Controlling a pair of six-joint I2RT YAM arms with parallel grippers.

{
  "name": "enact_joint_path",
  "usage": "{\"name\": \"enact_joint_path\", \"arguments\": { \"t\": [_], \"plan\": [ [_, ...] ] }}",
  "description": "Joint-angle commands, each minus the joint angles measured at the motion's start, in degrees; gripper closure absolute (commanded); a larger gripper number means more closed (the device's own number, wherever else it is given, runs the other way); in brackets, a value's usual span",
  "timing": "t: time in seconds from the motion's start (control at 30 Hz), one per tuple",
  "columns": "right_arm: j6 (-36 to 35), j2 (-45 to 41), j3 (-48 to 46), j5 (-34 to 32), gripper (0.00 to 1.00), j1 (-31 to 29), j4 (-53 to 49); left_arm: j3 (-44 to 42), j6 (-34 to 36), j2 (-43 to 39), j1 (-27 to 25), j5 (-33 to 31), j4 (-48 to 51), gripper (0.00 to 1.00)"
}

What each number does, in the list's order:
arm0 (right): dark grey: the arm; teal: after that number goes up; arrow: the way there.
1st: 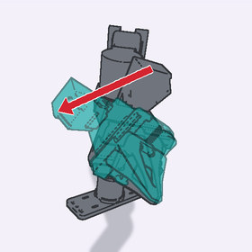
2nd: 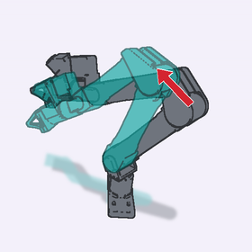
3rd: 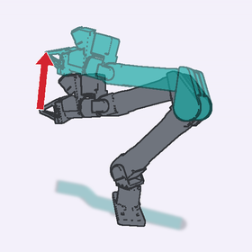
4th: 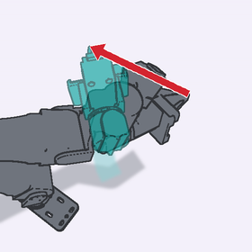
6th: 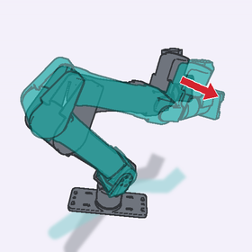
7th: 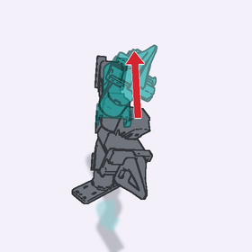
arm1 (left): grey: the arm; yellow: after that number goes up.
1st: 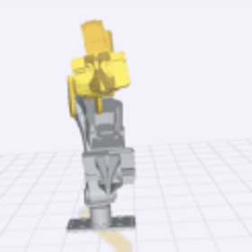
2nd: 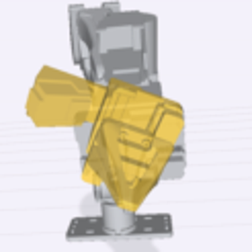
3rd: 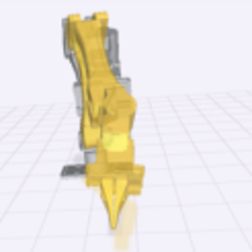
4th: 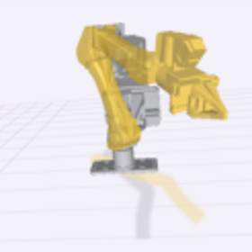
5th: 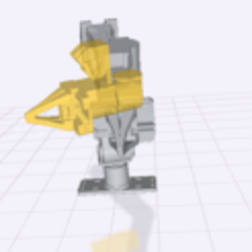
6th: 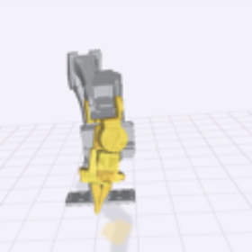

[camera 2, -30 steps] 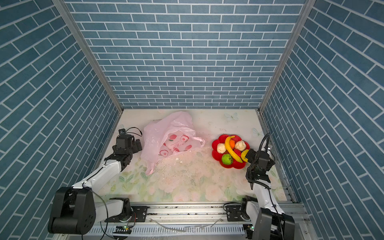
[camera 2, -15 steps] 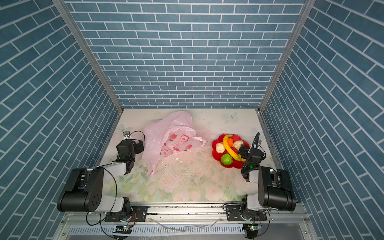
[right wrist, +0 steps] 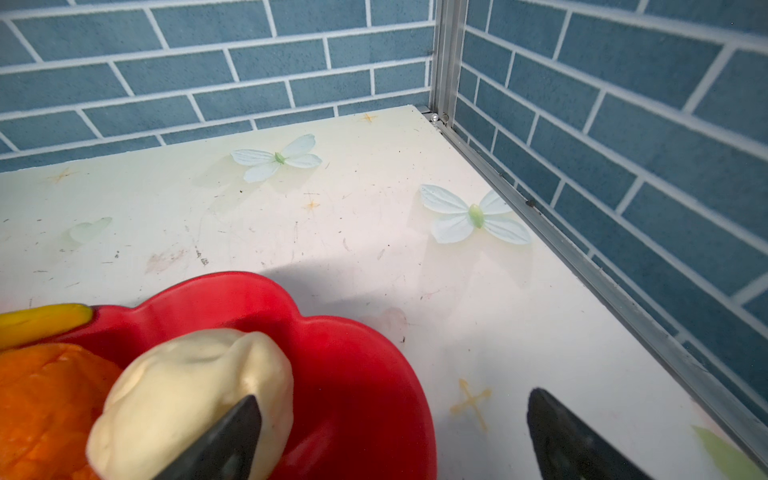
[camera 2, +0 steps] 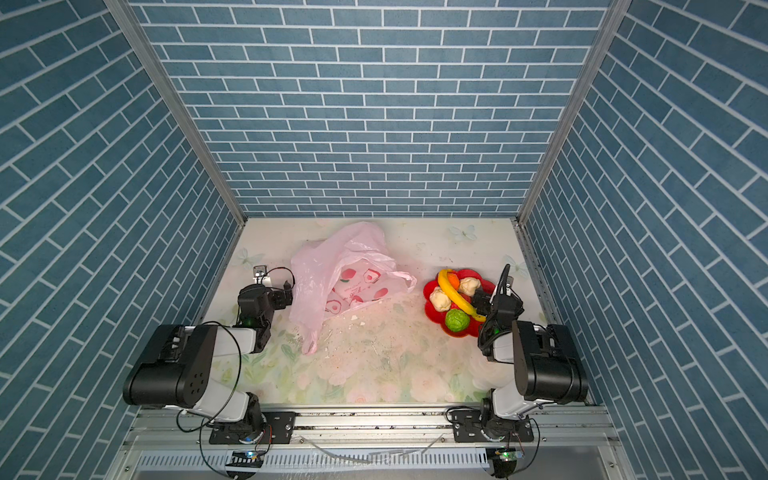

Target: Take the fake fruits out of the plastic bag

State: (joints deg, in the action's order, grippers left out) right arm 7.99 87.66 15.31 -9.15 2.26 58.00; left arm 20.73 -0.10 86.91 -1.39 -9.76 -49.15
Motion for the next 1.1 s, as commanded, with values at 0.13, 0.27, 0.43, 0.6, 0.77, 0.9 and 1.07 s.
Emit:
{"name": "enact_joint_path", "arguments": {
  "t": [0.13,0.27,0.43,0.6,0.77,0.9,1.07],
  "plan": [
    [-2.5,0.4,5.4,-1.4,0.01,-0.4,-5.3,-0.5,1.0,0.3,0.3,0.9,-3.2,0.01],
    [-2.5,0.5,5.5,-1.5,0.01,-0.4,-5.3,-0.4,1.1,0.3,0.3,0.9,-3.1,0.01],
    [-2.4,0.5,5.4,-1.5,0.01,-0.4,-5.3,-0.4,1.1,0.3,0.2,0.9,-3.1,0.01],
    [-2.5,0.5,5.5,-1.5,0.01,-0.4,-5.3,-0.5,1.1,0.3,0.3,1.0,-3.4,0.01],
    [-2.5,0.5,5.4,-1.6,0.01,-0.5,-5.3,-1.5,1.2,0.2,0.3,1.0,-5.1,0.01],
    [-2.6,0.6,5.5,-1.7,0.01,-0.5,-5.3,-1.6,1.1,0.2,0.3,0.8,-5.3,0.01],
    [-2.6,0.6,5.5,-1.7,0.01,-0.5,-5.3,-0.4,1.1,0.2,0.2,0.1,-3.1,0.01]
  ]
}}
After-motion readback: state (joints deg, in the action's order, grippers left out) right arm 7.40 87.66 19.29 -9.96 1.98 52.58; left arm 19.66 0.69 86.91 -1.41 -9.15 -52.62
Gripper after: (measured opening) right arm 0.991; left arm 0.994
